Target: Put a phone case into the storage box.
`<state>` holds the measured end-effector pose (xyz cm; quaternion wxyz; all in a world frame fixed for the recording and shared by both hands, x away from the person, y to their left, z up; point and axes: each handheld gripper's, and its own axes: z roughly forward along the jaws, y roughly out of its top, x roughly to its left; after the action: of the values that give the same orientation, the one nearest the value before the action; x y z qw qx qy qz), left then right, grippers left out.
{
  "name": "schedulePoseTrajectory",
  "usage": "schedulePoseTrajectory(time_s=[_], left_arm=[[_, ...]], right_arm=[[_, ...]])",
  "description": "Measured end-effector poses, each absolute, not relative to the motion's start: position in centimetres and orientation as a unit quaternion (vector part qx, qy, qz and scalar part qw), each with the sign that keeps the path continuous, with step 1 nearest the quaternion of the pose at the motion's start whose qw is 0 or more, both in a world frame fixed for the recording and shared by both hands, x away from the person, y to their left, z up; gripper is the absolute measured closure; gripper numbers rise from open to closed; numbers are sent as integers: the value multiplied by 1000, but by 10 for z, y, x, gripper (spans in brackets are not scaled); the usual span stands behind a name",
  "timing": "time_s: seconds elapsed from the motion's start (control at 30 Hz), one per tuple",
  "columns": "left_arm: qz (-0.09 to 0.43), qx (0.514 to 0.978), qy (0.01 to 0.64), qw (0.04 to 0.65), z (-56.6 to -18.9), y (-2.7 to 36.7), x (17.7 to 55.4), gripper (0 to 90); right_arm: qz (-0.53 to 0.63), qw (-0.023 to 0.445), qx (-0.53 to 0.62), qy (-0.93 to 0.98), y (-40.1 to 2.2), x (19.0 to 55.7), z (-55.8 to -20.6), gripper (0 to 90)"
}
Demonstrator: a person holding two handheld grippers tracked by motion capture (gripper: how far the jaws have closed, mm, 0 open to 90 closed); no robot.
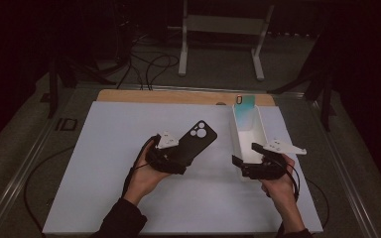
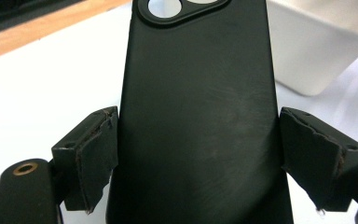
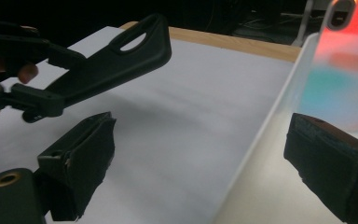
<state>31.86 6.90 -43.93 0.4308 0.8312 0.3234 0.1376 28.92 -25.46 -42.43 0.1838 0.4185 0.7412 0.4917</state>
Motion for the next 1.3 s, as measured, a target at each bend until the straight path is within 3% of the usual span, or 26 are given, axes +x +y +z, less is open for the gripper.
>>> schedulePoseTrajectory(time_s=[0.47,0.83,0.9,1.13,1.3], left_arm=[[145,829,292,454,-428,60,307,155],[138,820,278,482,-425,56,302,153],[139,820,277,482,-425,55,302,152],[135,820,275,483,-425,52,301,152],[133,819,270,488,-425,47,300,152]], right_arm=[[512,152,387,752,-215,307,-405,85],[518,112,393,751,-201,313,-404,244],[525,104,394,747,-201,312,-405,347],[528,82,413,737,-203,314,-406,353],[525,80,401,746,-199,314,-405,227]])
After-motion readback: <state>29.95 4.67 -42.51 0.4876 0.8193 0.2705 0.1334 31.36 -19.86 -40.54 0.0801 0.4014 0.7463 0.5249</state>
